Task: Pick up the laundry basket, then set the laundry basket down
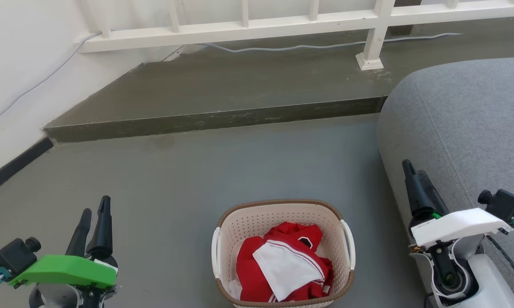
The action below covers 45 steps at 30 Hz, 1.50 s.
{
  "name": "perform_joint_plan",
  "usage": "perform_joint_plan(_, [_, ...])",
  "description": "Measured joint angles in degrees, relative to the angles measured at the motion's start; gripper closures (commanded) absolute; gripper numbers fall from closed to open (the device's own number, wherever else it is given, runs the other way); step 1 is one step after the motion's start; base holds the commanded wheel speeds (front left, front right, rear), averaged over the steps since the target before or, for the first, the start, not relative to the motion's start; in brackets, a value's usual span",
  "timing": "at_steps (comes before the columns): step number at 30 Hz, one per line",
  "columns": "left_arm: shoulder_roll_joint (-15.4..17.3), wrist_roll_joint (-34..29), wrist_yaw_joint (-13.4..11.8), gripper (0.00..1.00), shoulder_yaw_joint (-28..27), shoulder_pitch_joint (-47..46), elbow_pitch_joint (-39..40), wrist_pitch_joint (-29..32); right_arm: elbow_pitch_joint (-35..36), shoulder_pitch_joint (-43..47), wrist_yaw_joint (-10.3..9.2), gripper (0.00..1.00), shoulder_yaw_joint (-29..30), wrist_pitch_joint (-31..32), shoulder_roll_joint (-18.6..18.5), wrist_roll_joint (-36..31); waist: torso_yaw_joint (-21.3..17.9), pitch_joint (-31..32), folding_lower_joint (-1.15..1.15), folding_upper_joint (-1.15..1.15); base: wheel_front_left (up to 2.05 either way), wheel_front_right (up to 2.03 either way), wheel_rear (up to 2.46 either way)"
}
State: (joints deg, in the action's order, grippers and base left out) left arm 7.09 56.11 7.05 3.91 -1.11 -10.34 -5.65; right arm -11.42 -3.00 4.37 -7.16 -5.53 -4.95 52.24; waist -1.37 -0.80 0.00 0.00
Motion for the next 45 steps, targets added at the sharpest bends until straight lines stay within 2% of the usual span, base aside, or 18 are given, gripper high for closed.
perform_joint_plan(15, [0.07,-12.45,0.02,0.0,1.6,-0.03,1.51,-2.99,0.18,-0.03,-3.45,0.0,-2.55,-3.02,0.92,-12.21,0.22,-0.02,0.0,0.0,0.0,0.0,0.0])
perform_joint_plan(45, [0.08,-33.2,0.09,0.0,3.55,-0.1,4.46,-8.6,3.96,-0.79,-6.93,0.0,-5.58,-8.9,1.23,-35.2,0.02,-0.42,0.0,0.0,0.0,0.0,0.0])
